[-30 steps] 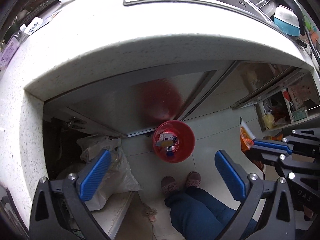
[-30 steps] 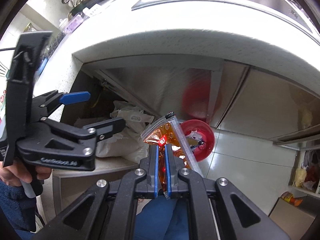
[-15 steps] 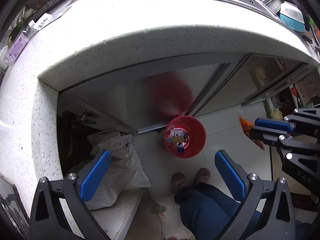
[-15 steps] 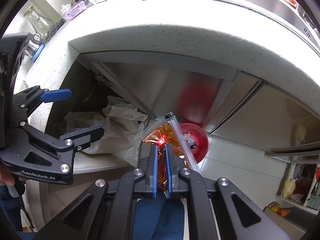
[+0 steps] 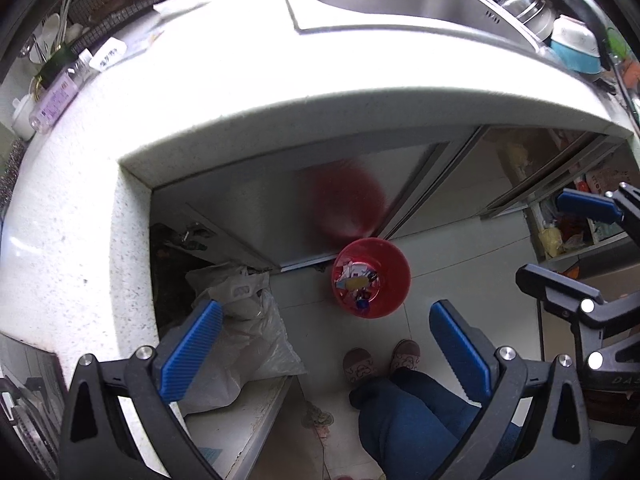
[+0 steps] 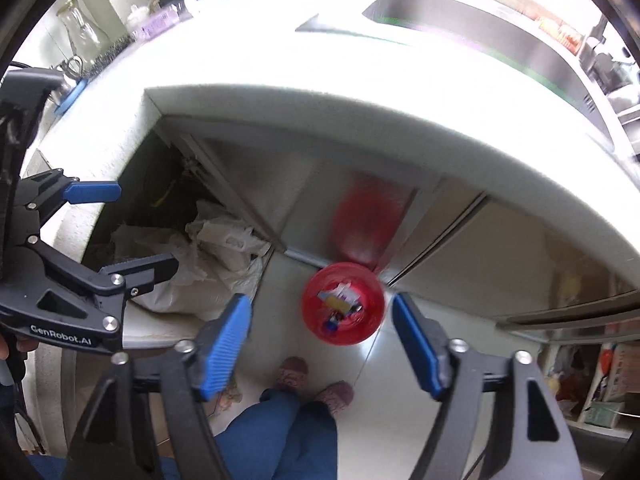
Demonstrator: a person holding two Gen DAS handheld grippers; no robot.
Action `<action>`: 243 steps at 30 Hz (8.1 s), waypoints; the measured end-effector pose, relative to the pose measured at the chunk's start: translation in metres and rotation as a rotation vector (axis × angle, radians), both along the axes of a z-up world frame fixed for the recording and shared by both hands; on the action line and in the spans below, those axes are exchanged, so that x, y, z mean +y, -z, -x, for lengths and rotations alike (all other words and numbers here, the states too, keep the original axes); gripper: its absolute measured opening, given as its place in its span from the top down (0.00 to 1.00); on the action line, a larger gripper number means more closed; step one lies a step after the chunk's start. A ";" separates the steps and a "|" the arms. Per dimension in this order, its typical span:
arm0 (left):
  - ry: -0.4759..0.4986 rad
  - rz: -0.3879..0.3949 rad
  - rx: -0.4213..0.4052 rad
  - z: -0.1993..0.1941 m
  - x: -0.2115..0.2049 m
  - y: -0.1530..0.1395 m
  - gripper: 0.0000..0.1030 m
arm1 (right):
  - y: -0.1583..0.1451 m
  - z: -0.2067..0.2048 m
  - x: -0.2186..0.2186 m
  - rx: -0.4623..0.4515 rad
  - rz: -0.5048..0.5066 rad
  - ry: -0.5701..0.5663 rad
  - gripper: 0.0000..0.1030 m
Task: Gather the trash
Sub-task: 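Raise both tools back up to the counter, then grasp the white wipe with the right gripper while the left grasps the pink-labelled sachet, then carry the sachet and white wipe down toward the red bin, then open the left gripper over the red bin to drop the sachet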
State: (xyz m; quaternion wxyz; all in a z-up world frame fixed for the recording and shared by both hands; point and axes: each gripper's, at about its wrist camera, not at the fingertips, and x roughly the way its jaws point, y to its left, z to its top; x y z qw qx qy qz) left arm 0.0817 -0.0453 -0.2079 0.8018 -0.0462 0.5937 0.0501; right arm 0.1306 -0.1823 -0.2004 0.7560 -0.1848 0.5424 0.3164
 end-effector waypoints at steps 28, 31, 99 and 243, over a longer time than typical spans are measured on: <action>0.120 0.020 -0.387 -0.033 -0.075 -0.210 0.00 | -0.193 -0.008 -0.091 -0.308 -0.157 0.226 0.01; 0.122 0.046 -0.402 -0.045 -0.069 -0.216 0.00 | -0.200 -0.016 -0.093 -0.319 -0.163 0.244 0.00; -0.363 0.100 -0.013 -0.198 0.392 -0.054 0.00 | -0.005 -0.284 0.410 0.073 0.116 -0.334 0.30; 0.136 -0.016 0.052 -0.081 -0.099 0.196 0.63 | 0.169 -0.020 -0.044 0.203 -0.094 0.204 0.94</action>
